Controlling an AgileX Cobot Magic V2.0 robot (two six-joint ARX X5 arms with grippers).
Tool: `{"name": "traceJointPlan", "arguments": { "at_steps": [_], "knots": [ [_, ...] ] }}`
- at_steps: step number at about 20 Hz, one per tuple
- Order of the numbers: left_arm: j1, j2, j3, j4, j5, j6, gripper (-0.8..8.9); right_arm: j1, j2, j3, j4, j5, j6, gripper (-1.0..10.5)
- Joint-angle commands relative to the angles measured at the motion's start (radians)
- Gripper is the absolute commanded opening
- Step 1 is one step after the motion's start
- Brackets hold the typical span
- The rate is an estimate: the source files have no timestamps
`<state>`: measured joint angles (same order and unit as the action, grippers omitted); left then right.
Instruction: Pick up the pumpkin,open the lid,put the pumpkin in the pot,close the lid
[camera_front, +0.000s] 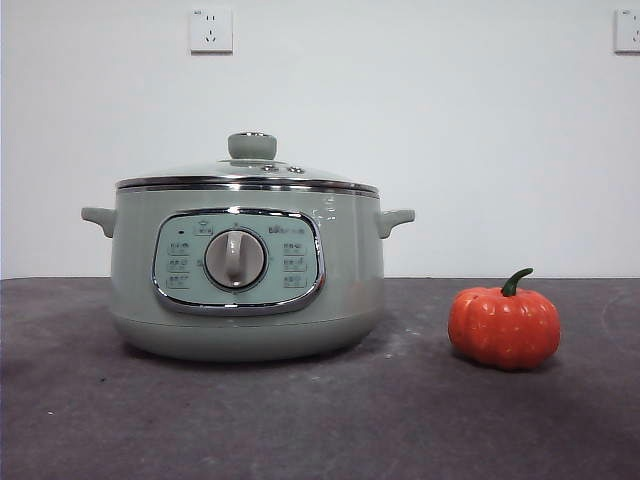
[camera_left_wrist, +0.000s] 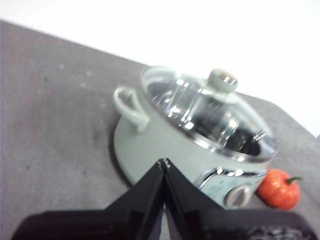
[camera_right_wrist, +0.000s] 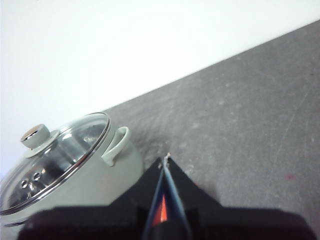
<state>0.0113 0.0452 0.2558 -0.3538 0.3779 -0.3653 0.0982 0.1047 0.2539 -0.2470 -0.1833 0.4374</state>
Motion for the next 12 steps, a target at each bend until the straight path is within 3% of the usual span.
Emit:
{"name": "traceJointPlan", "arguments": {
  "at_steps": [1, 6, 12],
  "knots": [
    [0.001, 0.022, 0.053, -0.047, 0.021, 0.013, -0.08, 0.001, 0.075, 0.101, -0.085, -0.025, -0.054, -0.1],
    [0.001, 0.115, 0.17, -0.154, 0.103, 0.091, -0.08, 0.002, 0.243, 0.309, -0.297, -0.141, -0.209, -0.1],
    [0.001, 0.273, 0.335, -0.296, 0.227, 0.239, -0.08, 0.002, 0.455, 0.564, -0.583, -0.243, -0.458, -0.1]
  ]
}}
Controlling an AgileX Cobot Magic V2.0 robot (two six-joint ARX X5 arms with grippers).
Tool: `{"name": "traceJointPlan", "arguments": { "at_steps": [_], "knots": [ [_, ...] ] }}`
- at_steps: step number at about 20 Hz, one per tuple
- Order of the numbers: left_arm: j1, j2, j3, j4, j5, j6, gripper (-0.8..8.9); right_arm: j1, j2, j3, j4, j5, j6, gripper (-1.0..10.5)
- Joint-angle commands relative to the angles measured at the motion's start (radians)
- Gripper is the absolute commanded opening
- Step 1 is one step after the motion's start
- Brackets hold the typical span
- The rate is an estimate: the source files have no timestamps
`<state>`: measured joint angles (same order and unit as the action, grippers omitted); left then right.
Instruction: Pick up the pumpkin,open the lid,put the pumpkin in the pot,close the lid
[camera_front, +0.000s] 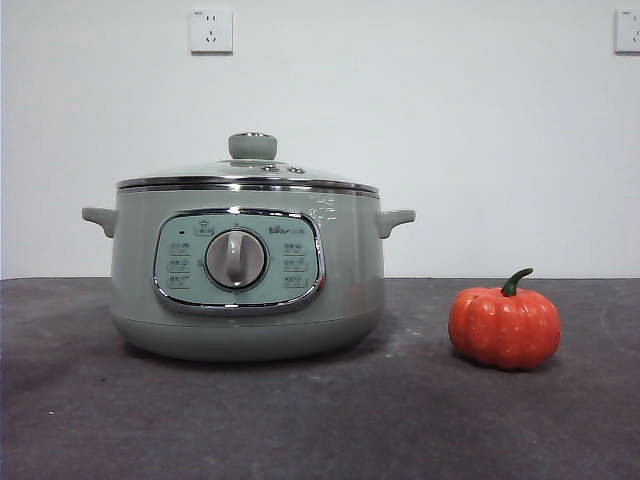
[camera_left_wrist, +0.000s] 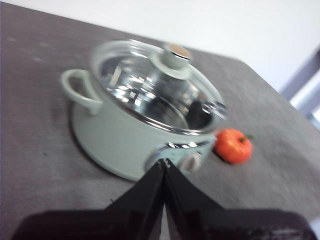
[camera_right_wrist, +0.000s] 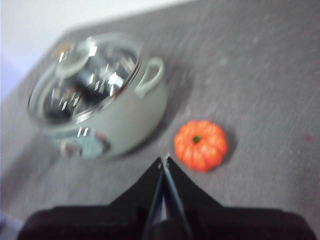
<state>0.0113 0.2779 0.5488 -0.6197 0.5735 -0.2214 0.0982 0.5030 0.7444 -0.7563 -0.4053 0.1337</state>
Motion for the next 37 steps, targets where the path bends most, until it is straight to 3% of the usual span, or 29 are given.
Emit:
{"name": "traceJointPlan", "arguments": {
  "at_steps": [1, 8, 13, 14, 15, 16, 17, 28, 33, 37],
  "knots": [
    [0.001, 0.065, 0.067, -0.053, 0.043, 0.118, -0.08, 0.002, 0.083, 0.106, -0.106, -0.027, -0.172, -0.1],
    [-0.001, 0.253, 0.287, -0.32, 0.122, 0.315, -0.08, 0.008, 0.248, 0.303, -0.313, -0.102, -0.259, -0.1],
    [-0.014, 0.31, 0.358, -0.376, 0.127, 0.339, 0.29, 0.014, 0.263, 0.317, -0.319, -0.1, -0.263, 0.4],
    [-0.014, 0.31, 0.359, -0.377, 0.124, 0.335, 2.03, 0.014, 0.263, 0.317, -0.314, -0.093, -0.263, 1.8],
    [-0.014, 0.311, 0.359, -0.376, 0.106, 0.323, 4.45, 0.014, 0.263, 0.317, -0.313, -0.087, -0.262, 3.7],
    [-0.014, 0.311, 0.359, -0.376, 0.075, 0.321, 7.18, 0.014, 0.263, 0.317, -0.313, -0.087, -0.248, 6.4],
    [-0.015, 0.311, 0.359, -0.376, 0.054, 0.319, 8.24, 0.014, 0.263, 0.317, -0.312, -0.088, -0.23, 7.9],
    [-0.017, 0.311, 0.359, -0.376, 0.056, 0.319, 8.21, 0.062, 0.414, 0.317, -0.237, -0.077, -0.21, 8.2],
    [-0.017, 0.311, 0.359, -0.376, 0.056, 0.319, 8.21, 0.157, 0.618, 0.317, -0.11, 0.099, -0.211, 8.2],
    [-0.017, 0.311, 0.359, -0.377, 0.056, 0.319, 8.21, 0.203, 0.785, 0.317, -0.005, 0.18, -0.211, 8.2]
  ]
}}
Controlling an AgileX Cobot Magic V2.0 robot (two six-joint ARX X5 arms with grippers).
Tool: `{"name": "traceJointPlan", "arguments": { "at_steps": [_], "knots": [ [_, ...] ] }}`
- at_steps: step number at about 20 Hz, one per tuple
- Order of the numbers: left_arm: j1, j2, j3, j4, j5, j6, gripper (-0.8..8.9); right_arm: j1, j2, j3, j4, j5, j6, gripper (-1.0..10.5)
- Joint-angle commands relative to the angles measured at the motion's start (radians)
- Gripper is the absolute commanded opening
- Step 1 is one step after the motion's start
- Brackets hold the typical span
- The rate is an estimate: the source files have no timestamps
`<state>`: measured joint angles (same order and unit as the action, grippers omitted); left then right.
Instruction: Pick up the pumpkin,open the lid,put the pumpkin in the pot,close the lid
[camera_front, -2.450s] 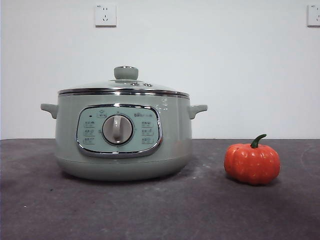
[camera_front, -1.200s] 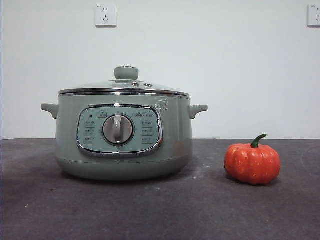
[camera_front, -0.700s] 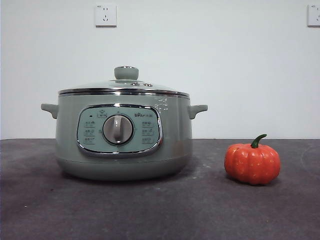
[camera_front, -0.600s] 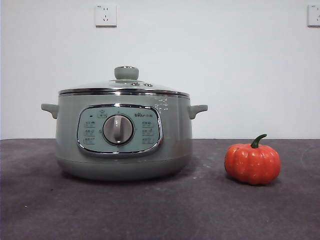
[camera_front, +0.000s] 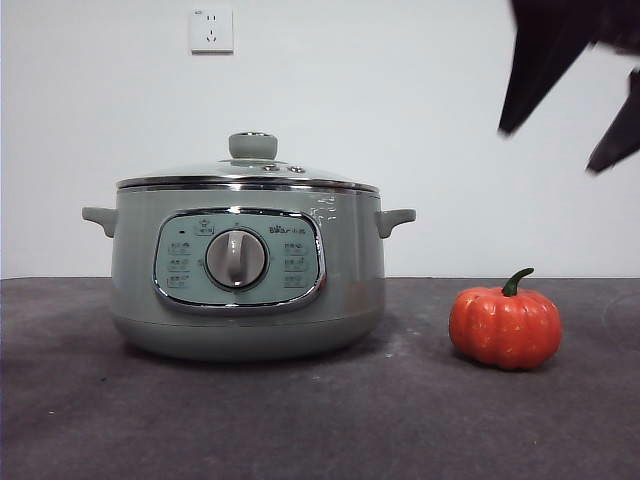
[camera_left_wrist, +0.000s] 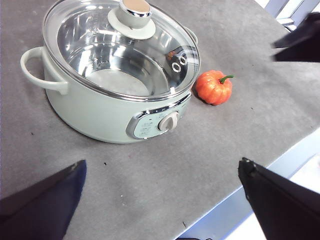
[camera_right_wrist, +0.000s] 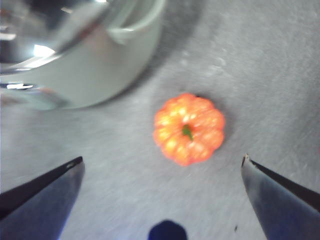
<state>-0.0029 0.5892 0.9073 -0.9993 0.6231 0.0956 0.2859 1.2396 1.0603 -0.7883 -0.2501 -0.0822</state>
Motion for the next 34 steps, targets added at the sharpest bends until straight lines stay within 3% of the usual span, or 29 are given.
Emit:
{"name": "traceJointPlan", "arguments": {
  "at_steps": [1, 9, 19, 21, 24, 29, 34],
  "knots": [
    [-0.003, -0.001, 0.0, 0.003, 0.006, 0.002, 8.21, 0.026, 0.088, 0.002, 0.048, 0.048, 0.005, 8.2],
    [-0.003, -0.001, 0.0, 0.003, 0.006, 0.002, 8.21, 0.089, 0.31, 0.002, 0.172, 0.153, 0.002, 8.2],
    [-0.003, -0.001, 0.0, 0.003, 0.005, 0.002, 8.21, 0.096, 0.466, 0.002, 0.227, 0.179, 0.003, 8.0],
    [-0.003, -0.001, 0.0, 0.003, 0.005, 0.002, 8.21, 0.096, 0.468, 0.002, 0.228, 0.18, 0.016, 5.5],
    [-0.003, -0.001, 0.0, 0.003, 0.005, 0.002, 8.21, 0.096, 0.468, 0.002, 0.225, 0.178, 0.033, 0.1],
    [-0.003, -0.001, 0.0, 0.056, -0.046, -0.022, 8.21, 0.095, 0.408, 0.002, 0.222, 0.178, 0.048, -0.1],
    [-0.024, 0.079, 0.025, 0.146, -0.045, -0.051, 8.21, 0.095, 0.201, 0.002, 0.173, 0.178, 0.048, -0.1]
  ]
}}
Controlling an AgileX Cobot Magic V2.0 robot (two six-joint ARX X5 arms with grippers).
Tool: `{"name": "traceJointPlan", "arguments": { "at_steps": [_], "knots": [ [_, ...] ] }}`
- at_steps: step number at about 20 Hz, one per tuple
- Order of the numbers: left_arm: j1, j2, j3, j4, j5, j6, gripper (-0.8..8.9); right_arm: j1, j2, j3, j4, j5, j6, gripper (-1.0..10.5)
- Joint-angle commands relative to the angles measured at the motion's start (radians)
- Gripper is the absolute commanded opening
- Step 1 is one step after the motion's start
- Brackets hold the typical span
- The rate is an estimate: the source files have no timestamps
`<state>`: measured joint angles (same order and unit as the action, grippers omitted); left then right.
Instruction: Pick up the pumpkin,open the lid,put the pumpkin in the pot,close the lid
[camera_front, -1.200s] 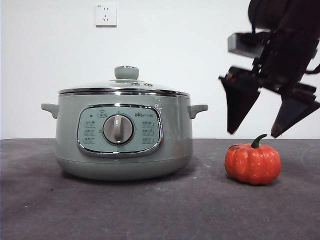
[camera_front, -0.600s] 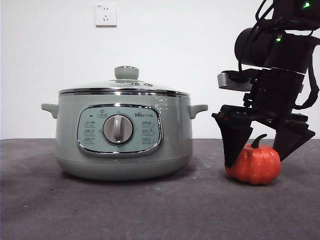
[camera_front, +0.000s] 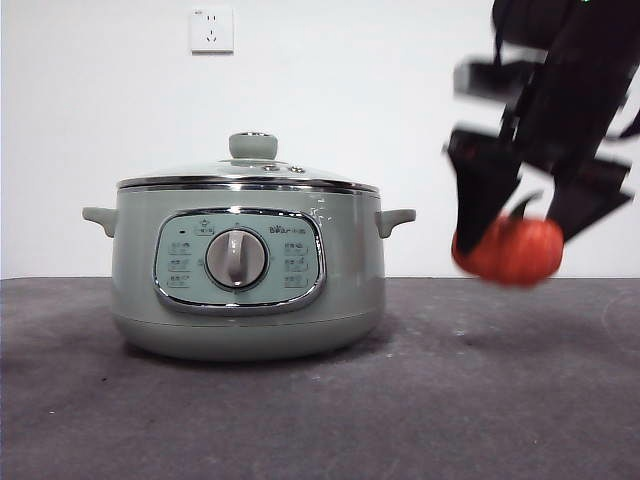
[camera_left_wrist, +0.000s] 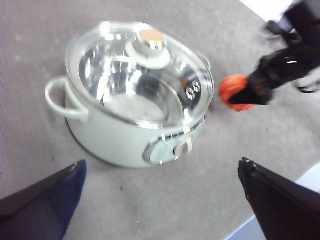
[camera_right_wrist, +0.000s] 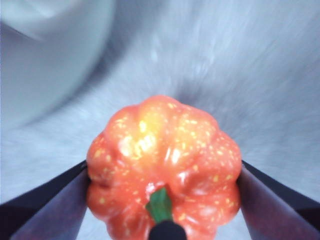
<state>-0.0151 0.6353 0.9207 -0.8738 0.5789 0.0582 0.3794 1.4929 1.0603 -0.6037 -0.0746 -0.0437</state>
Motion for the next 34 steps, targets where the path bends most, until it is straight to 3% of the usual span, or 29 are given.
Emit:
{"name": "traceJointPlan", "arguments": {
  "at_steps": [1, 5, 9, 12, 15, 18, 21, 30, 31, 34],
  "knots": [
    [-0.025, 0.069, 0.026, 0.035, -0.002, -0.013, 8.21, 0.002, -0.106, 0.002, -0.023, 0.002, 0.009, -0.1],
    [-0.09, 0.244, 0.11, 0.136, -0.006, -0.013, 8.21, 0.003, -0.325, 0.002, -0.068, -0.005, 0.027, -0.1],
    [-0.191, 0.447, 0.216, 0.255, -0.098, -0.006, 8.21, 0.003, -0.507, 0.002, -0.117, -0.005, 0.028, -0.1],
    [-0.26, 0.602, 0.302, 0.327, -0.111, -0.005, 8.21, 0.003, -0.585, 0.002, -0.16, -0.006, 0.053, -0.1],
    [-0.326, 0.742, 0.383, 0.378, -0.188, -0.001, 8.21, 0.003, -0.622, 0.002, -0.202, -0.013, 0.054, -0.1],
    [-0.365, 0.859, 0.436, 0.418, -0.216, 0.023, 8.21, 0.003, -0.637, 0.002, -0.22, -0.085, 0.056, -0.1],
    [-0.391, 0.939, 0.443, 0.457, -0.27, 0.026, 8.21, 0.009, -0.637, 0.002, -0.22, -0.084, 0.071, -0.1],
    [-0.402, 1.0, 0.443, 0.439, -0.292, 0.024, 8.07, 0.016, -0.636, 0.002, -0.22, -0.082, 0.071, -0.1],
    [-0.403, 1.0, 0.443, 0.428, -0.293, 0.024, 7.5, 0.016, -0.636, 0.002, -0.22, -0.082, 0.071, -0.1],
    [-0.406, 1.0, 0.443, 0.406, -0.297, 0.024, 4.19, 0.016, -0.636, 0.002, -0.22, -0.081, 0.071, -0.1]
  ]
}}
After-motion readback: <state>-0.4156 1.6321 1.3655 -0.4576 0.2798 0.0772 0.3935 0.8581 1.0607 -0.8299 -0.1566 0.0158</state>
